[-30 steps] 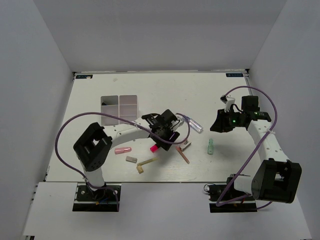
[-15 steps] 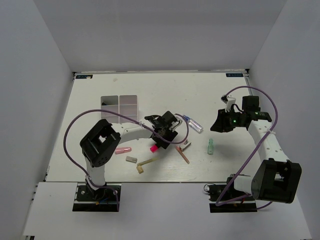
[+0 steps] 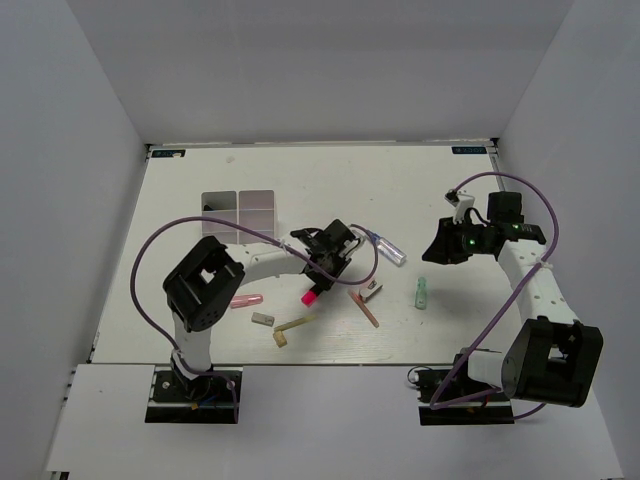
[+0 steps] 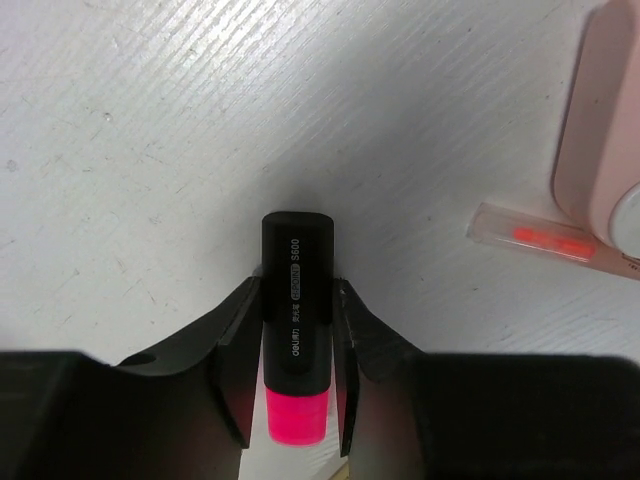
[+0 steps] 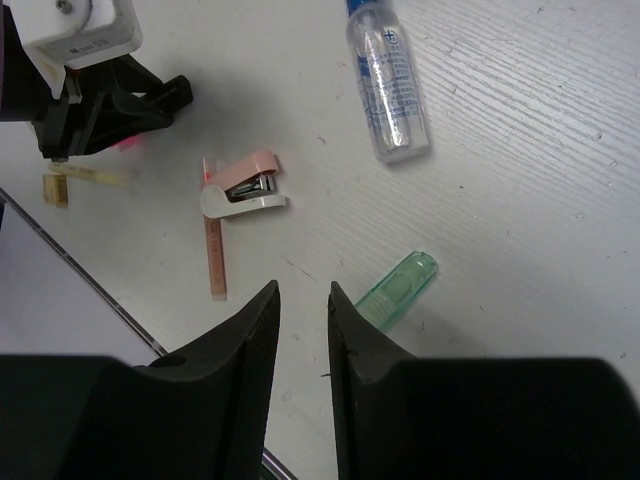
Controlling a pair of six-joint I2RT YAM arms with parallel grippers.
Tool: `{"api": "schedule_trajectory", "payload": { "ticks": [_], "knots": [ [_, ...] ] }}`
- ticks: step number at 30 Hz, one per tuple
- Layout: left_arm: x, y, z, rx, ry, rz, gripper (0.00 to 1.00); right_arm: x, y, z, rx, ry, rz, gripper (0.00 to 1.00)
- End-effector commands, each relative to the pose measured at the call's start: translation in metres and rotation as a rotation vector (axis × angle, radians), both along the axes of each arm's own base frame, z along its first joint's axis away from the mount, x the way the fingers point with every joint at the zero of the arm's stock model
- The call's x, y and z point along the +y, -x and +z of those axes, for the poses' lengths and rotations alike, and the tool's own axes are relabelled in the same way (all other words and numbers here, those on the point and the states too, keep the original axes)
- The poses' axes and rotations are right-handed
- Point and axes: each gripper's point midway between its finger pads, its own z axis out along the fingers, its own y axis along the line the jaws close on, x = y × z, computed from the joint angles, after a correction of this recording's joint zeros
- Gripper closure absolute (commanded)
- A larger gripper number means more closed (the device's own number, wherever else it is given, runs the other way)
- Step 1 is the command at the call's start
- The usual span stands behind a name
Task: Sort the stationery into containers
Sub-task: Pick up the pen from the center of the board, then place the pen in the storage box.
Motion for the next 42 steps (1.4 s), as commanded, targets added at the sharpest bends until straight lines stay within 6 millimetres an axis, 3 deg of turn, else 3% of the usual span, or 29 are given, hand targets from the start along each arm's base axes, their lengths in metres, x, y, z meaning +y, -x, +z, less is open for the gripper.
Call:
{"api": "schedule_trajectory", "payload": {
  "ticks": [1, 2, 6, 9, 10, 11, 12, 13, 14, 15, 16, 18, 19, 21, 22, 32, 33, 35, 37, 42],
  "knots": [
    [0.026, 0.011, -0.027, 0.025, -0.12, 0.007, 0.78, 0.001, -0.004, 0.014, -0.034, -0.024, 0.015, 0.7],
    [0.028, 0.01, -0.026, 0.012, -0.135, 0.009, 0.85, 0.002, -0.004, 0.014, -0.033, -0.026, 0.016, 0.7],
    [0.029, 0.001, -0.006, -0.032, -0.107, 0.03, 1.0, 0.002, -0.004, 0.015, -0.031, -0.033, 0.015, 0.7],
    [0.018, -0.011, 0.05, -0.095, 0.067, 0.069, 1.0, 0.003, -0.003, 0.015, -0.029, -0.038, 0.019, 0.61],
    [0.026, -0.028, 0.062, -0.119, 0.105, 0.12, 1.0, 0.003, -0.003, 0.015, -0.029, -0.041, 0.019, 0.54],
    [0.033, -0.031, 0.066, -0.124, 0.134, 0.158, 1.0, 0.003, -0.003, 0.016, -0.033, -0.041, 0.023, 0.48],
    [0.032, -0.041, 0.102, -0.176, 0.263, 0.178, 1.0, 0.003, -0.004, 0.016, -0.035, -0.042, 0.024, 0.48],
    [0.041, -0.06, 0.114, -0.22, 0.341, 0.243, 1.0, 0.003, -0.003, 0.016, -0.037, -0.044, 0.026, 0.48],
    [0.058, -0.067, 0.113, -0.22, 0.368, 0.299, 1.0, 0.003, -0.003, 0.016, -0.035, -0.046, 0.027, 0.48],
    [0.064, -0.082, 0.153, -0.31, 0.491, 0.315, 1.0, 0.003, -0.003, 0.016, -0.038, -0.047, 0.028, 0.5],
    [0.072, -0.083, 0.152, -0.316, 0.507, 0.333, 1.0, 0.004, -0.003, 0.016, -0.038, -0.048, 0.031, 0.51],
    [0.093, -0.096, 0.178, -0.424, 0.569, 0.353, 1.0, 0.005, -0.002, 0.017, -0.041, -0.054, 0.038, 0.57],
    [0.111, -0.106, 0.193, -0.499, 0.582, 0.384, 1.0, 0.006, -0.002, 0.016, -0.038, -0.057, 0.04, 0.59],
    [0.135, -0.114, 0.185, -0.612, 0.522, 0.419, 1.0, 0.006, -0.001, 0.017, -0.035, -0.06, 0.041, 0.62],
    [0.16, -0.127, 0.214, -0.769, 0.519, 0.492, 1.0, 0.006, -0.002, 0.018, -0.042, -0.061, 0.041, 0.62],
    [0.249, -0.17, 0.238, -1.085, 0.402, 0.653, 1.0, 0.008, -0.002, 0.016, -0.035, -0.073, 0.051, 0.63],
    [0.251, -0.174, 0.249, -1.103, 0.416, 0.666, 1.0, 0.006, -0.002, 0.014, -0.033, -0.068, 0.047, 0.63],
    [0.258, -0.18, 0.243, -1.069, 0.436, 0.704, 1.0, 0.006, -0.003, 0.013, -0.03, -0.066, 0.048, 0.63],
    [0.261, -0.185, 0.252, -1.101, 0.396, 0.681, 1.0, 0.007, -0.002, 0.011, -0.019, -0.069, 0.049, 0.63],
    [0.272, -0.199, 0.237, -1.106, 0.348, 0.705, 1.0, 0.007, -0.003, 0.009, -0.009, -0.071, 0.056, 0.62]
  ]
}}
